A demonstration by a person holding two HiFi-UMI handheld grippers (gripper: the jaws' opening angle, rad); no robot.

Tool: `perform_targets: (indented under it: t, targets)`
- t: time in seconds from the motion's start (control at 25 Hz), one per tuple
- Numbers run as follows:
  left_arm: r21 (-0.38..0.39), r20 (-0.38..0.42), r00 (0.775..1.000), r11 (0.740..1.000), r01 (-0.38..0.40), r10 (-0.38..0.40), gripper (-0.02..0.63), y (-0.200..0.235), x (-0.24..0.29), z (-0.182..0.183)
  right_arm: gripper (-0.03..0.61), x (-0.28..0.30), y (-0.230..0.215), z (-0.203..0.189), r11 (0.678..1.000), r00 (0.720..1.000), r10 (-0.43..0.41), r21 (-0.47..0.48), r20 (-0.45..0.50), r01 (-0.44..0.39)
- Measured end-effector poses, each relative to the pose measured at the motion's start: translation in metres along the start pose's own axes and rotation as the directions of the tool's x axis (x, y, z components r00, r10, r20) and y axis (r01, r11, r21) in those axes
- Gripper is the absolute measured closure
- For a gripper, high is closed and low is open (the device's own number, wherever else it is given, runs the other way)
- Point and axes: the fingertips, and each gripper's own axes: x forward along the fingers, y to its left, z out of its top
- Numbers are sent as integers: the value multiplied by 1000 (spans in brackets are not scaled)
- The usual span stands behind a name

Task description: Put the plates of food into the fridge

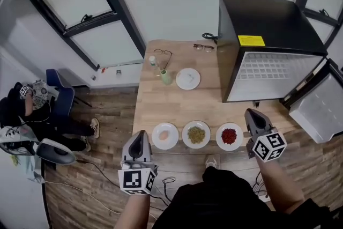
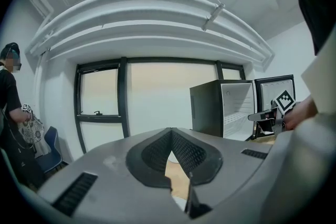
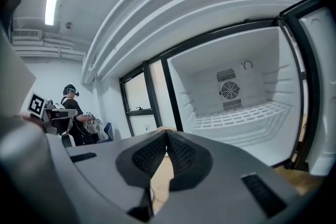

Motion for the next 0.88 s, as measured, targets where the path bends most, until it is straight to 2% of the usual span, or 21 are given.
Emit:
perform_targets:
  t: [0.32,0.56,0.68,0.88]
  targets:
    - [17,-17,1000,1000,-9,9,611,-8,52,0,557,45,-36,-4,1000,1000,20,7,-22,-20]
    - [36,-13,999,999,39,-38,611,-8,77,3,557,56,-41,-2,1000,1000,-11,26,-11,12]
    - [36,-5,997,996,80,-80,611,-8,91,5,557,52,-38,2,999,999,-42,24,9,42]
    - [65,2,978,976,206,-207,611,-17,113,14,557,27,-40,-4,984,986,-164,75,18,162]
